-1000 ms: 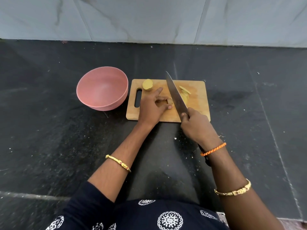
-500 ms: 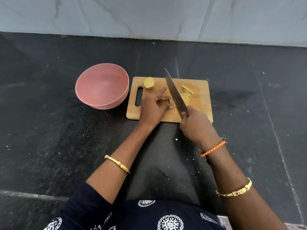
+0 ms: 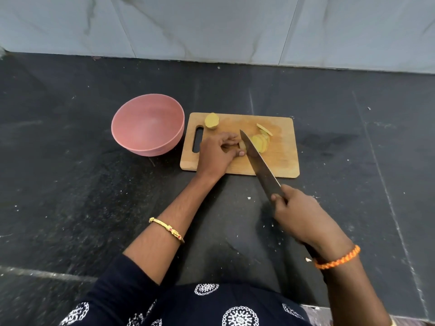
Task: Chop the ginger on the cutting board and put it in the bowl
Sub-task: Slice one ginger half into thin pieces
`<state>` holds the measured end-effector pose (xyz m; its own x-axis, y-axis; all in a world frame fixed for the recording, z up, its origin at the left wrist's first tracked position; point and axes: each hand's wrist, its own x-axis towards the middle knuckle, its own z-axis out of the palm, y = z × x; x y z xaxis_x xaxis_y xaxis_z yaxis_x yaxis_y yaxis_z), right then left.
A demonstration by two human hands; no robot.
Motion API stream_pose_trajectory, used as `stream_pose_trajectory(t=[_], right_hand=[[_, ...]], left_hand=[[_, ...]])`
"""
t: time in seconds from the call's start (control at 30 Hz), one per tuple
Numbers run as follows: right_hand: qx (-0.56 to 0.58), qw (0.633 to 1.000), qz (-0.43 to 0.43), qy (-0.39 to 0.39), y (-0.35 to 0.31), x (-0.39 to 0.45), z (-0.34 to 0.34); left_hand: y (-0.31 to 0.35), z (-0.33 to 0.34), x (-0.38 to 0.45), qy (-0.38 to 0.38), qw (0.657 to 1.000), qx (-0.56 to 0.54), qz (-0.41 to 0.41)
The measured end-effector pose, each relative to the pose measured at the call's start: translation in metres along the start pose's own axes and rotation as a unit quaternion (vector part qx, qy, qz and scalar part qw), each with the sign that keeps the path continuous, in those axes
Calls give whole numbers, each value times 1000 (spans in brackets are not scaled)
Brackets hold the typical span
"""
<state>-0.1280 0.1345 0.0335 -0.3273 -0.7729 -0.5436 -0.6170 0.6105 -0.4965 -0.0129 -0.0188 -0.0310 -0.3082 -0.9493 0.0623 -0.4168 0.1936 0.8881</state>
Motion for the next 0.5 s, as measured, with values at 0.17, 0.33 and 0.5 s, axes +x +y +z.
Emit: stream_pose_trajectory(t=[0.17,0.33,0.5], right_hand=[[23,999,-20,33,-2,-9,-11],[15,998,-32,59,-15,20,-3],[-2,999,-19,40,-21,30,-1]], left_hand=[[-2,1,-1,12,1000,5,-8],[-3,1,-1,15,1000,-4,-7],[-1,0,-2,13,1000,-5,-7]])
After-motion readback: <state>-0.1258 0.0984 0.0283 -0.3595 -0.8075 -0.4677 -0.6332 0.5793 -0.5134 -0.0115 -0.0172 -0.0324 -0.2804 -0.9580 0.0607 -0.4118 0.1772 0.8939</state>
